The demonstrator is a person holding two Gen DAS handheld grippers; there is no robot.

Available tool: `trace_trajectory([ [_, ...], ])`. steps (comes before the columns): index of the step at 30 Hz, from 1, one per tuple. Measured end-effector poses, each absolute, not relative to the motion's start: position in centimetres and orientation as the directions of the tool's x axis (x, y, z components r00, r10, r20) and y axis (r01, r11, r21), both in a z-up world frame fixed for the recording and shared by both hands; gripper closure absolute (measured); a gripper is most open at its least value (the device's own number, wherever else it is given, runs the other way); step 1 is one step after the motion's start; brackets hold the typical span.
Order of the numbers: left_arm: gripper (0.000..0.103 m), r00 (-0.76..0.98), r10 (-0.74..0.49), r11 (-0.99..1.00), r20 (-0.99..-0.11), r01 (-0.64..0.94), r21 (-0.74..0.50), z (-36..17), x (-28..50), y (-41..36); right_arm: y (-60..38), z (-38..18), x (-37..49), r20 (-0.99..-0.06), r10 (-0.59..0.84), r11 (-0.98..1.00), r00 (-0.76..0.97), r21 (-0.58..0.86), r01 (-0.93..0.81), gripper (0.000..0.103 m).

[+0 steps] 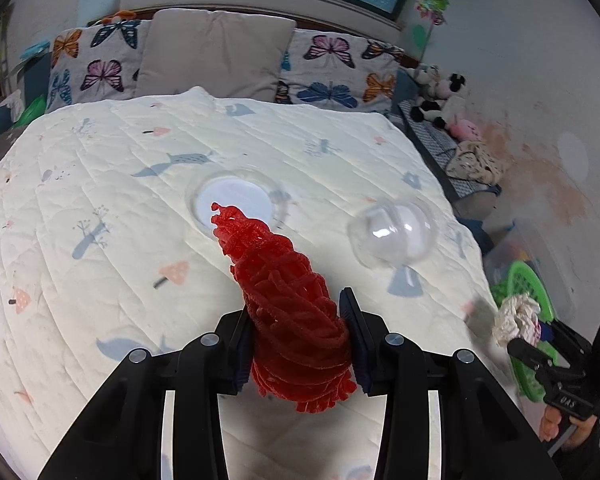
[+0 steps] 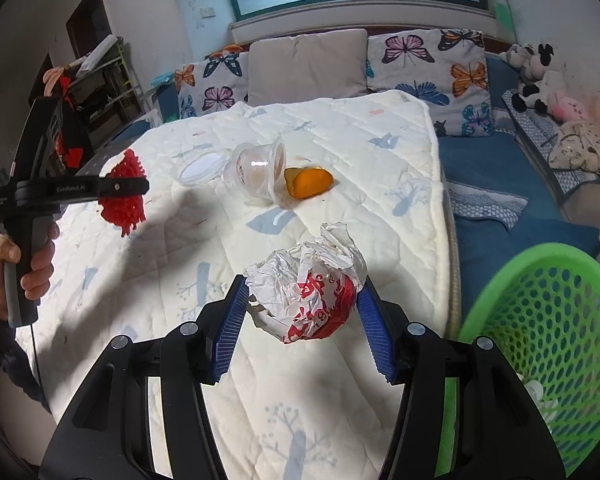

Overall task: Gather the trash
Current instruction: 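Carry the bag over the basket and open the right gripper while the left carries the net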

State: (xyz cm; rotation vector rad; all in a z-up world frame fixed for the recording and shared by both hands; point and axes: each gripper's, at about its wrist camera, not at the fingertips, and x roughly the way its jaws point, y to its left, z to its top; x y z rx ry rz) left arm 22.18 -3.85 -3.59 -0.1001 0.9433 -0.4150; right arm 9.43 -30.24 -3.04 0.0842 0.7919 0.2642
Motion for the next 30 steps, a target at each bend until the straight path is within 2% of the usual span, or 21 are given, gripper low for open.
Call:
trace_trajectory([
  [13,0.064,0.463,-0.474,0.866,-0.748,0.400,-0.301,-3.1,18.1,-6.3,-31.4,-2.4,6.1,-0.664,0.278,0.960,0.694,0.197,-0.197,0.047],
  [21,0.064,0.425,-0.522,0.826,-0.740,0.467,-0.315,-2.8,16.0,-8.6,-32.8,-2.2,3.9,-0.634,0.316,0.946,0.706,0.262,-0.188,0.047],
  [30,0.064,0.386,-0.550,0.793,-0.740,0.518,-0.320,-2.7,14.9,-11.5,-35.4,-1.5,1.6,-0.621,0.264,0.957,0.738,0.264,-0.120,0.047],
])
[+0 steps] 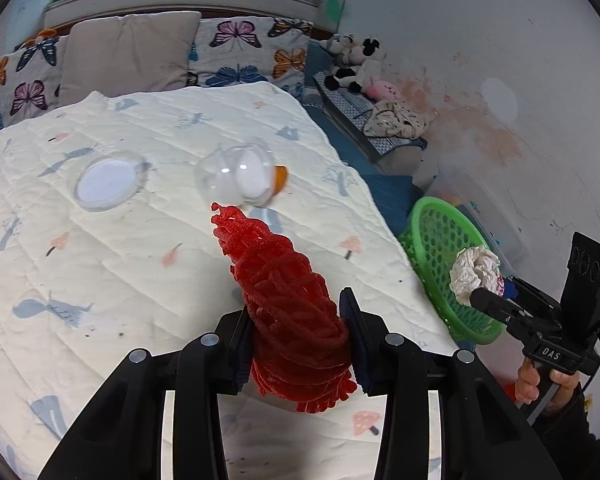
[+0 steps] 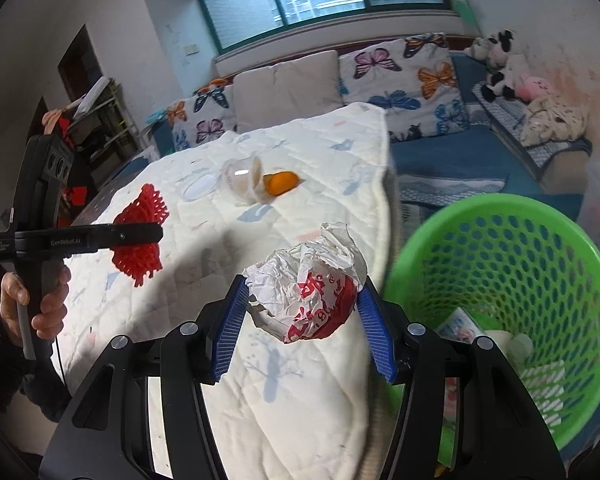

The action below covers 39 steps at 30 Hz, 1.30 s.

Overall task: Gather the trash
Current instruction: 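Carry the bag over the basket and open the right gripper while the left carries the net, then release the red mesh net into the green basket with the left gripper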

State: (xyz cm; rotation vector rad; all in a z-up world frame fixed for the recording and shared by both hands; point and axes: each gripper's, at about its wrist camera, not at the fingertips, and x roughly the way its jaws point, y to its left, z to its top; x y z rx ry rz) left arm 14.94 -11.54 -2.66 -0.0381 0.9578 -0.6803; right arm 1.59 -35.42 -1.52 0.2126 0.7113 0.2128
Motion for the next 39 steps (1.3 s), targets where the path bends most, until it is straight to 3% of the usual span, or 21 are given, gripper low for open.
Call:
trace_trajectory([
  [26,0.064,0.275,-0.601,0.680,-0.751,0.670,-0.298,-2.1,12.4,-23.0,-45.7,-2.0,-3.0,-0.626,0.057,0.954,0.778,0.264,0.142,0.044],
  [35,0.064,0.235,-0.605,0.643,-0.761,0.709,-0.291,-2.2,11.9,-27.6,-48.4,-3.0,-3.6,-0.642,0.006,0.937,0.767,0.272,0.219,0.033],
  [39,0.064,0.220,-0.607,0.623,-0.764,0.728,-0.285,-2.2,11.6,-29.9,-49.0,-3.3,-4.1,-0.642,0.002,0.931,0.767,0.282,0.234,0.033],
])
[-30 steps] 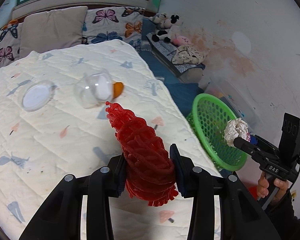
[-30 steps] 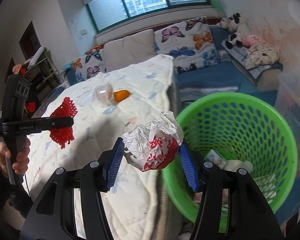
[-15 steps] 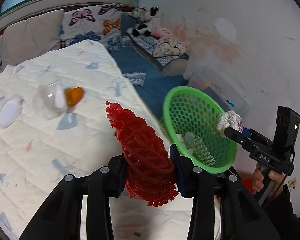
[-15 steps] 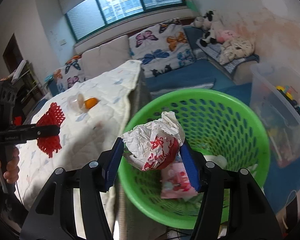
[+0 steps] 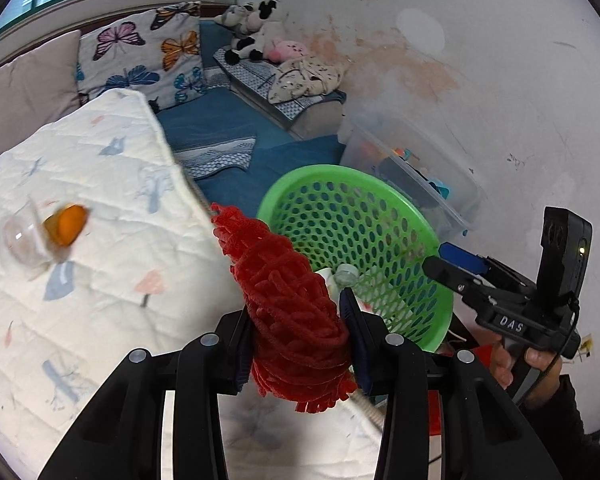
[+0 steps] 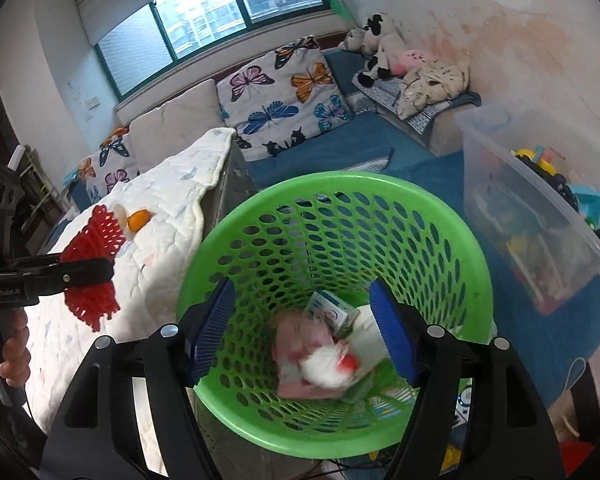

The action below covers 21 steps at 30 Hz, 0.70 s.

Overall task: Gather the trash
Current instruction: 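Release the red mesh net into the green basket with the left gripper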

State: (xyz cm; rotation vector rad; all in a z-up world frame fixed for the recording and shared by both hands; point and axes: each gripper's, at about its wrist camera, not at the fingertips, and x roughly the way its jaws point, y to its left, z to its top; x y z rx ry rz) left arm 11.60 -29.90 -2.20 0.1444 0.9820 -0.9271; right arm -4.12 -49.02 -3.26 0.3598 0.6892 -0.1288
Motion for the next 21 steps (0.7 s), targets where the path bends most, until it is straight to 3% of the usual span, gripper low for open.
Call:
trace_trajectory([
  [15,0.063,0.167,-0.582,0.585,-0.796,0.766,-0.268,-4.5,10.3,-36.6,-50.5,-2.8,-7.6,-0.609,0.000,0.914,0.793,0.322,0.247,0.029],
  [21,0.049,0.171,-0.562,0.592,-0.809,0.766,-0.249,-5.3,10.2,-37.3,-50.8,-3.0,-8.0,-0.608,0.004,0.909,0.794,0.333,0.250,0.029],
])
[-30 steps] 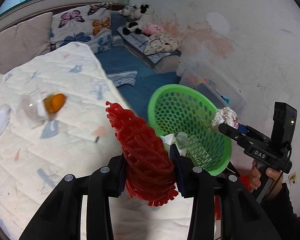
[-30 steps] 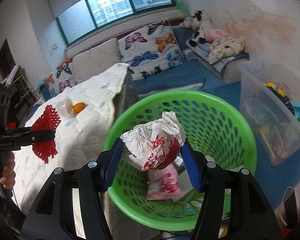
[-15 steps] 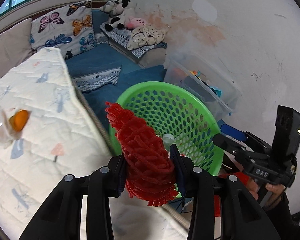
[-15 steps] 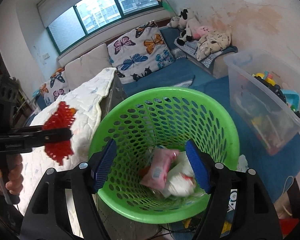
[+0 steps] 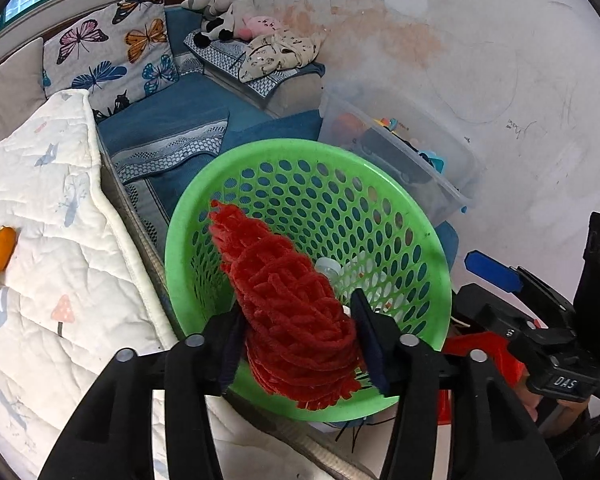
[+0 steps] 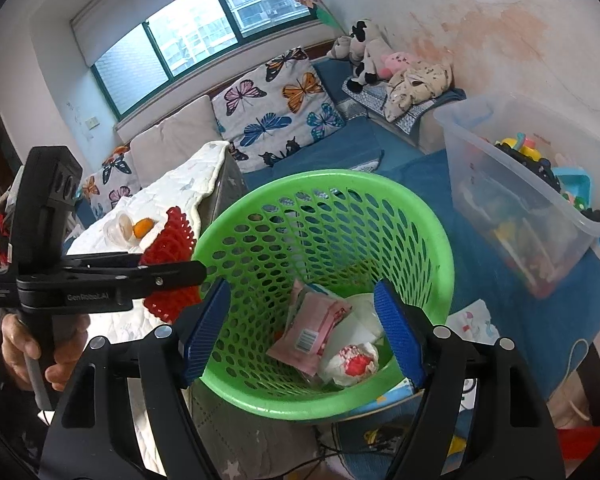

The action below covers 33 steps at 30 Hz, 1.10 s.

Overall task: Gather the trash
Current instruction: 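Release the red mesh net into the green basket with the left gripper, then move back over the bed and grasp the clear plastic cup with the left gripper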

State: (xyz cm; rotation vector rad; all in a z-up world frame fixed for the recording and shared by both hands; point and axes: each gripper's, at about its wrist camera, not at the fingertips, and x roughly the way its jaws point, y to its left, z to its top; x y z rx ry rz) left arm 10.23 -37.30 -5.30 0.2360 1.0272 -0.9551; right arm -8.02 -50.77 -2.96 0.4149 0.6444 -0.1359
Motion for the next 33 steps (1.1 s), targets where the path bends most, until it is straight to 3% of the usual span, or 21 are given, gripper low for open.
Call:
trace_trajectory([
  [1,0.043,0.175,-0.560,0.595,-0.810,0.765,-0.247,-5.3,10.3,-37.3,-50.8,-3.0,-8.1,-0.608,0.005,0.909,0.794,0.333,0.249,0.029],
  [7,0.040,0.187,-0.566,0.596,-0.803,0.766,-0.242,-5.2,10.4,-36.7,-50.4,-2.8,-7.9,-0.605,0.014,0.912,0.796,0.334,0.238,0.029],
  [24,0.040,0.324,-0.507,0.724,-0.799,0.663,-0.190,-4.3,13.8,-28.1,-47.7,-2.2,-5.8,-0.603,0.067,0.930,0.795,0.325,0.168,0.028],
  [33,0.027,0.463,-0.415,0.813,-0.783,0.575,-0.092,-3.5,17.2,-21.4,-45.6,-1.5,-3.4,-0.604,0.107,0.943,0.790,0.313,0.112,0.028],
])
